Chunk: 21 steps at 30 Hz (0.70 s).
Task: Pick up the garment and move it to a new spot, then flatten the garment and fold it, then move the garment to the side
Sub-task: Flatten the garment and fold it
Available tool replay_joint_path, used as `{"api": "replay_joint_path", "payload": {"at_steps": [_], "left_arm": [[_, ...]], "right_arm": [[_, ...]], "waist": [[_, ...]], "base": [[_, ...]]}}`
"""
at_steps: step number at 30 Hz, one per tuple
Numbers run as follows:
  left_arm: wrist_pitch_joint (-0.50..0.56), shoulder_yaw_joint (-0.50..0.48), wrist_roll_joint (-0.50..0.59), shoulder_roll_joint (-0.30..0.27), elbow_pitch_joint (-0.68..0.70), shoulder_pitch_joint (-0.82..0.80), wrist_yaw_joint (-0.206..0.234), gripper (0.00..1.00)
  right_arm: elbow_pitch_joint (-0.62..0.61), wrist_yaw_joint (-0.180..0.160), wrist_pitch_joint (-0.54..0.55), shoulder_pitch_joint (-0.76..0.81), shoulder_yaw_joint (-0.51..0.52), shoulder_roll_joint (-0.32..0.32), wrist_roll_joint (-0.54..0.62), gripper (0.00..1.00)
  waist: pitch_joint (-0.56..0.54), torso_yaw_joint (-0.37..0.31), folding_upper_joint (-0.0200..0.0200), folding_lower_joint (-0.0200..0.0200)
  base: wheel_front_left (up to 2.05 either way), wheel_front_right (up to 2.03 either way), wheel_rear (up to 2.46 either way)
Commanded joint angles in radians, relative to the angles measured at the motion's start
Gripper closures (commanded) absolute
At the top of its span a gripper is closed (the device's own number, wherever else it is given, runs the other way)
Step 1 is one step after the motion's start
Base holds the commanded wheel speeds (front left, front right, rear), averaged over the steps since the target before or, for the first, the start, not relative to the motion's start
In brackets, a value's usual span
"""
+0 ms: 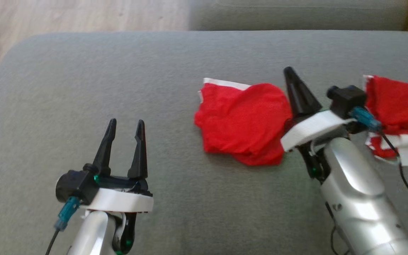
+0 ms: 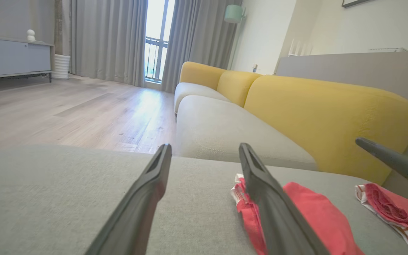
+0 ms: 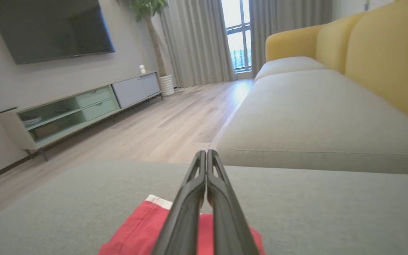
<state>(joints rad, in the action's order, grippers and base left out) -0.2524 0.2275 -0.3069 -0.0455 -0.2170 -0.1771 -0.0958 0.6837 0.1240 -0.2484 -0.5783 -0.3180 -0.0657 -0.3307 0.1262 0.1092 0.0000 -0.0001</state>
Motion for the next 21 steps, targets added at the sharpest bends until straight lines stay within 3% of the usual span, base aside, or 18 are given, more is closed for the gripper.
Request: {"api": "replay_joint_path", "payload": {"at_steps": [1,11,18,19,20,21], "left_arm": [[-0.009,-0.035,0.006,-0.005,0.041,-0.017,0.001,0.0],[-0.009,-0.047,0.017,-0.005,0.063,0.005,-0.005,0.0],[-0.009,-0.045,0.017,-0.005,0.06,0.026,-0.006,0.0],[-0.009,-0.047,0.015,-0.005,0.06,0.029,-0.007,0.0],[-0.009,-0.048,0.013,-0.005,0.059,0.032,-0.007,0.0],[-0.009,-0.05,0.012,-0.005,0.059,0.034,-0.007,0.0]], "right_arm": [[-0.048,0.007,-0.013,0.032,0.007,0.015,0.021,1.0],[-0.237,0.007,-0.013,0.246,0.169,0.015,0.076,1.0],[-0.307,0.007,-0.013,0.348,0.202,0.015,0.06,1.0],[-0.319,0.007,-0.013,0.358,0.206,0.015,0.057,0.63],[-0.328,0.007,-0.013,0.366,0.206,0.015,0.053,0.0],[-0.336,0.007,-0.013,0.373,0.205,0.015,0.054,0.0]], "waist": [[-0.018,-0.037,0.0,0.0001],[-0.047,-0.122,0.0,0.0001],[-0.061,-0.135,0.0,0.0001],[-0.061,-0.136,0.0,0.0001],[-0.062,-0.136,0.0,0.0001],[-0.064,-0.136,0.0,0.0001]], "base": [[0.0,0.0,0.0],[0.0,0.0,0.0],[0.0,0.0,0.0],[0.0,0.0,0.0],[0.0,0.0,0.0],[0.0,0.0,0.0]]}}
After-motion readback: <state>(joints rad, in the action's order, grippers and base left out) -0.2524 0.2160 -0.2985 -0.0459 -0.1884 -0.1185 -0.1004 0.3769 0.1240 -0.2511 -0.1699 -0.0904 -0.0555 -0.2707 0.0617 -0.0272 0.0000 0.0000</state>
